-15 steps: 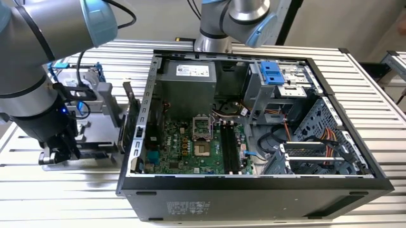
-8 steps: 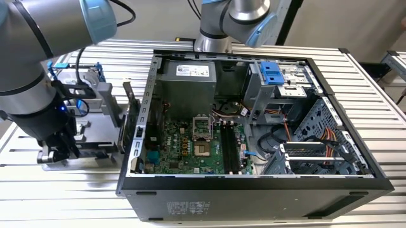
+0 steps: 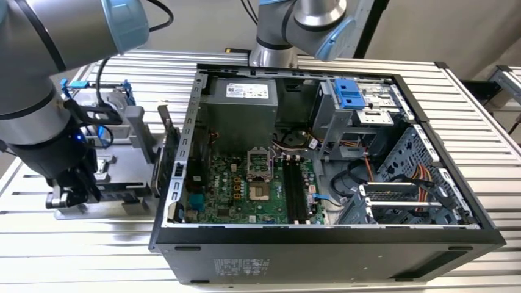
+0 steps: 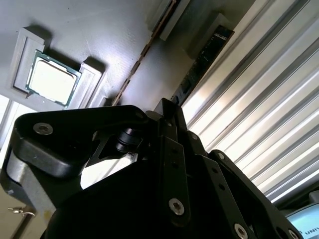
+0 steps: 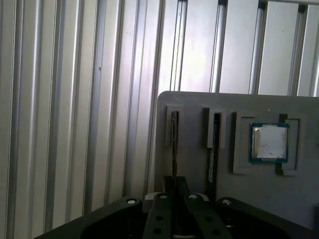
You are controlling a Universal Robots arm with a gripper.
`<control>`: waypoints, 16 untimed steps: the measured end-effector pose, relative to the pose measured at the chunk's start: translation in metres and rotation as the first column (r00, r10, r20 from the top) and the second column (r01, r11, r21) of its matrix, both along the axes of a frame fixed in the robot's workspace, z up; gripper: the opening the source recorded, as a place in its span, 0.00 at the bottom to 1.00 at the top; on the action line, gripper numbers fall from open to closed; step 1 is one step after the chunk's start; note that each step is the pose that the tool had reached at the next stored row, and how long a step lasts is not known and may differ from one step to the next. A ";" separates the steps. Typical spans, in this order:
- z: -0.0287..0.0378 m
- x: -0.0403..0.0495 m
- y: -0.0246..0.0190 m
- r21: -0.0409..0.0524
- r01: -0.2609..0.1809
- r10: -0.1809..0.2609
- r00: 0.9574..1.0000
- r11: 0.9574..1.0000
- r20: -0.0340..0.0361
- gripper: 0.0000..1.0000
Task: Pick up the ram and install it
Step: 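Pick up the ram and move it above insertion slot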
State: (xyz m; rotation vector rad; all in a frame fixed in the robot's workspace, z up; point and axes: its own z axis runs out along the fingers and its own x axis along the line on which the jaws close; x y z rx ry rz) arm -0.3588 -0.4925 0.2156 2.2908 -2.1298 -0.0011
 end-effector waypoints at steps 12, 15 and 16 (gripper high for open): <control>0.0098 0.0000 0.0000 0.000 0.000 0.000 1.000 1.000 0.000 0.00; 0.0125 0.0000 0.0000 0.000 0.000 0.000 1.000 1.000 0.000 0.00; 0.0134 0.0000 0.0000 0.000 0.000 0.000 1.000 1.000 0.000 0.00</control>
